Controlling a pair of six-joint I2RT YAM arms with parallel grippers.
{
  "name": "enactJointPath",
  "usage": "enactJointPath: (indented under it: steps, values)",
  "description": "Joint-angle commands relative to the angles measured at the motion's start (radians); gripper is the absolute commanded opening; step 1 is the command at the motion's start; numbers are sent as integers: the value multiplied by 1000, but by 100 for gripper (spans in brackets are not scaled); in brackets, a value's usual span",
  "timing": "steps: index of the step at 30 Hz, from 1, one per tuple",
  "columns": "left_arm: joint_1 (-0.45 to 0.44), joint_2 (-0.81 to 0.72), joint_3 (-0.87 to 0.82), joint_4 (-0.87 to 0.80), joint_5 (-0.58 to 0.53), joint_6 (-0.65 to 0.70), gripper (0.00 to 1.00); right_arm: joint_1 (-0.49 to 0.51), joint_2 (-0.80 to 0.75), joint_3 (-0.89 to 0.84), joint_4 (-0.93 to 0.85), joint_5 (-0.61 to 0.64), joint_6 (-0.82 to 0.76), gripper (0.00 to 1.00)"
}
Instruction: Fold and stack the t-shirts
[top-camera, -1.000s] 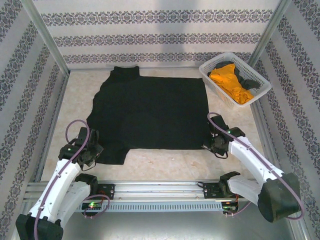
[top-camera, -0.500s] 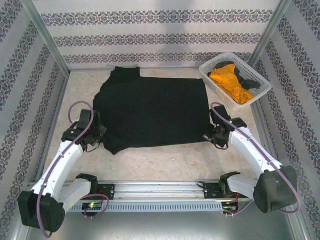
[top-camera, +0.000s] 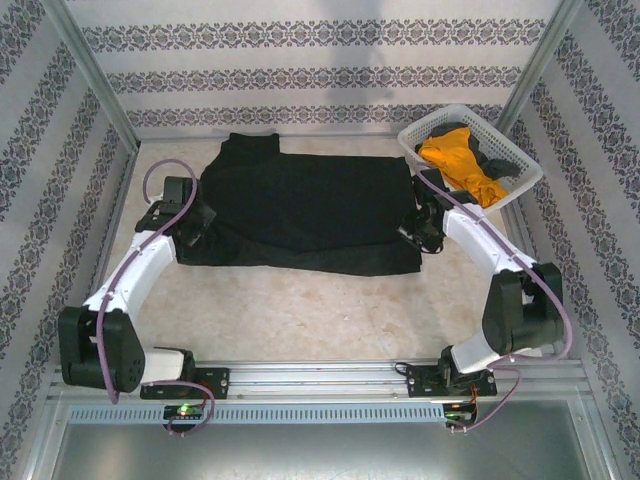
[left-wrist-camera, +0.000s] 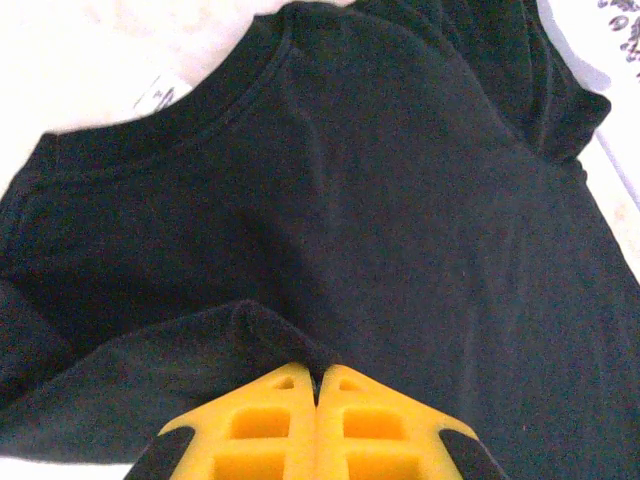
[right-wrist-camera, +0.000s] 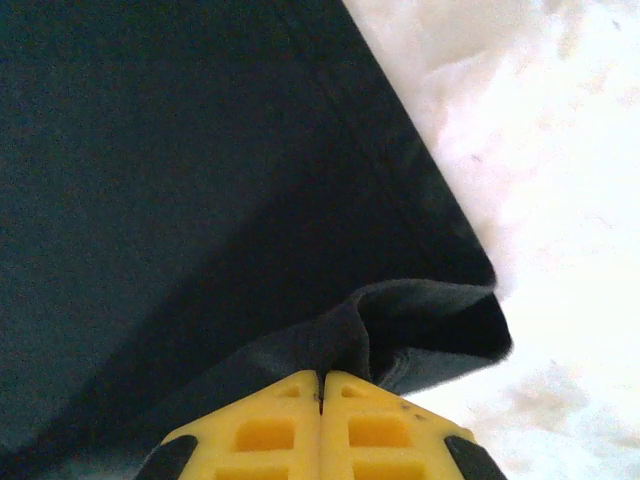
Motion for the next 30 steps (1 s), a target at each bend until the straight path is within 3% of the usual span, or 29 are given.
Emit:
enactJointPath:
  steps: [1,17,22,25,27,30]
  values:
    - [34,50,59,86,15,66,0,-19,59,64,6,31,1,0]
    - [76,425,305,111,136,226,0,-69,286,238,1,95,55,0]
    - [92,492,365,68,146,258,21,-99,362,286,15,53,47,0]
    - [103,470,389,-5,109,276,60,-112,371,315,-1,44,4,31]
    - [112,434,377,-67,84,287,63,-119,334,304,-4,56,-28,41]
    - [135,323,246,-88,52,245,60,-126,255,242,-1,51,-61,48]
